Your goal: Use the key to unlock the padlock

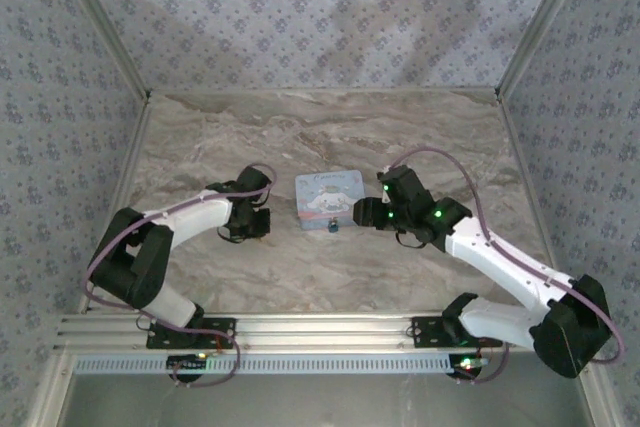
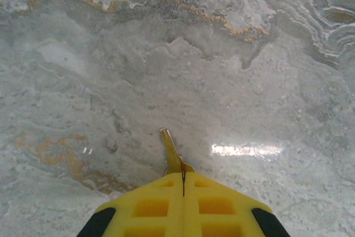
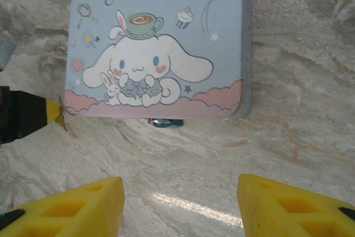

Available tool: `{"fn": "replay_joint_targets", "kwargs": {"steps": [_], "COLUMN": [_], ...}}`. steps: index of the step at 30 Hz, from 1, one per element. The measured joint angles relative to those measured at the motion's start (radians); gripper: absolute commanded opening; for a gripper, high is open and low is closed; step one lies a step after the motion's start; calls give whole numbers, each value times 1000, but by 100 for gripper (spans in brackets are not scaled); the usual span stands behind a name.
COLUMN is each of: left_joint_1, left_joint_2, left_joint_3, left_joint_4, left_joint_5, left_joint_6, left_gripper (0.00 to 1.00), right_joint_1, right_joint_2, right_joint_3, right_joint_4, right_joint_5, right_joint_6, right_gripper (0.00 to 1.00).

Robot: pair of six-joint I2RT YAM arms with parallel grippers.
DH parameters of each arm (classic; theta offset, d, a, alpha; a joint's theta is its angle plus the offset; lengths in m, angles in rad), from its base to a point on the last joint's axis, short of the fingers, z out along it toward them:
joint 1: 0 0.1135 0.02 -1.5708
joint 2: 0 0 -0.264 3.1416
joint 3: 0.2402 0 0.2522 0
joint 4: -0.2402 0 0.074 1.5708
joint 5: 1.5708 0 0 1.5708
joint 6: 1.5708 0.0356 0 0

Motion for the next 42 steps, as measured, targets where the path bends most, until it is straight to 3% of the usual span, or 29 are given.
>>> {"fn": "replay_joint_targets", "kwargs": {"steps": [14, 28, 32, 42], "left_joint_1": [-60, -260, -285, -295], "left_joint_2": [-267, -289, -289, -283], "left_joint_3": [175, 354, 375, 378], "left_joint_4": [-116, -106, -74, -38], "left_joint_5": [45, 118, 164, 238], "left_joint_6": [-30, -107, -106, -106], "left_gripper": [0, 0, 0, 0], "right_joint_1": [61, 84, 79, 36], "right_joint_2": [-66, -43, -35, -40], "right_joint_3": [-69, -92, -92, -92], "right_joint_4": [246, 434, 454, 534], "right_joint_5": [-163, -286, -338, -444], "right_joint_6": [0, 45, 55, 79], "right_gripper": [46, 32, 25, 23]}}
